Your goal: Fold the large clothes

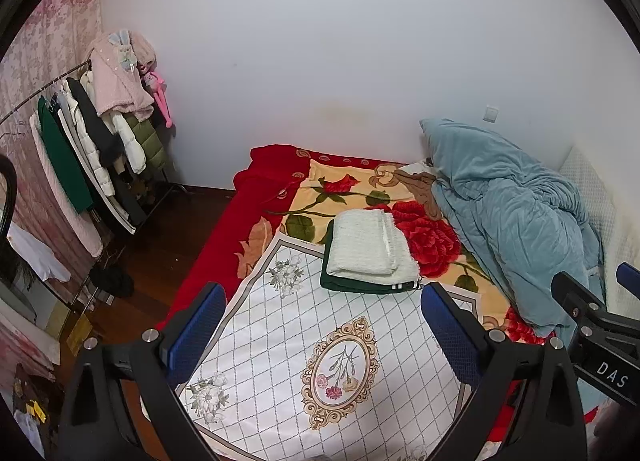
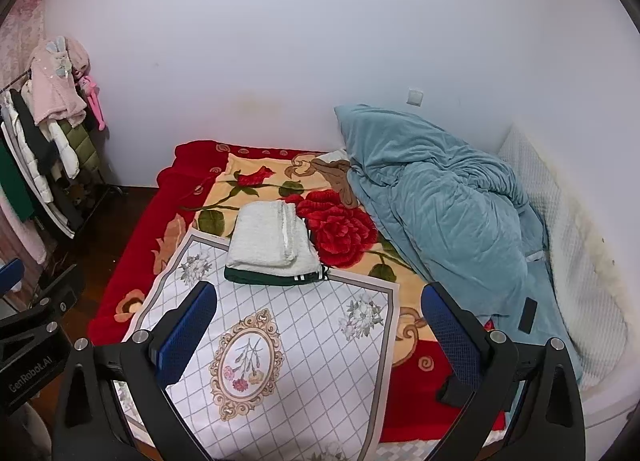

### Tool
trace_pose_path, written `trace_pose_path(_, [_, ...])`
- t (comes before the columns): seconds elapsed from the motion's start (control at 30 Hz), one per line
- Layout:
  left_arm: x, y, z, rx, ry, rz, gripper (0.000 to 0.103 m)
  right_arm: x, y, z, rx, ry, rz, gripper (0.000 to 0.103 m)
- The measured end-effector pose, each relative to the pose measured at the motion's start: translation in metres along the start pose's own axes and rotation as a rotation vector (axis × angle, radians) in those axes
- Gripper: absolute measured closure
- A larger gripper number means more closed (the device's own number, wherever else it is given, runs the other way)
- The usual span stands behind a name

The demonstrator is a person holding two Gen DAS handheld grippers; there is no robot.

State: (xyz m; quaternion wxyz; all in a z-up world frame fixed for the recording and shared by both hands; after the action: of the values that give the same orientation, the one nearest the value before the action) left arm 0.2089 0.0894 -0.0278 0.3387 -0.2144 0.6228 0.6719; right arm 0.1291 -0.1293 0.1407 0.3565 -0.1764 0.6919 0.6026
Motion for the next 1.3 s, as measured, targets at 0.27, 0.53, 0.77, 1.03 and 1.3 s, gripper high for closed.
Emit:
trace_pose_path(0.27, [0.000, 0.008, 0.002, 0.001, -0.004, -0.005, 0.003, -0.002, 0.006, 0.000, -0.012, 0.005, -0.005, 0.000])
trace_pose_path(0.53, [0.001, 0.011, 0.001, 0.007, -0.004, -0.001, 0.003, 0.000, 0.006, -0.001, -0.020, 0.011, 0.000, 0.000])
trace_pose_path(0.77, [0.002, 0.016, 0.001, 0.012, 0.000, -0.006, 0.003, 0.000, 0.005, -0.001, -0.025, 0.015, 0.004, 0.000])
trace_pose_path(1.03, [0.003, 0.018, 0.001, 0.012, 0.001, -0.010, 0.003, 0.005, 0.008, -0.001, -0.033, 0.027, 0.007, 0.000])
trace_pose_path(1.3, [0.004, 0.021, -0.001, 0.010, 0.006, -0.013, 0.003, 0.005, 0.010, -0.001, -0.036, 0.032, 0.003, 0.000])
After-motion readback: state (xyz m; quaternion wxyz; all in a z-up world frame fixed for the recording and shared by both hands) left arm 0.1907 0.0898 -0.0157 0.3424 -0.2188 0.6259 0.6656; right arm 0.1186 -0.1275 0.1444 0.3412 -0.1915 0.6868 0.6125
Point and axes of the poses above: each gripper's, at about its wrist camera, not at the fingertips, and y roughly against the way its jaws point, z to its left, x to its underside, the point moved 5 cm from there along -y, roughly the way its jaws point, and after that the axes turned 13 degrees about -y, right-handed, at the moved point
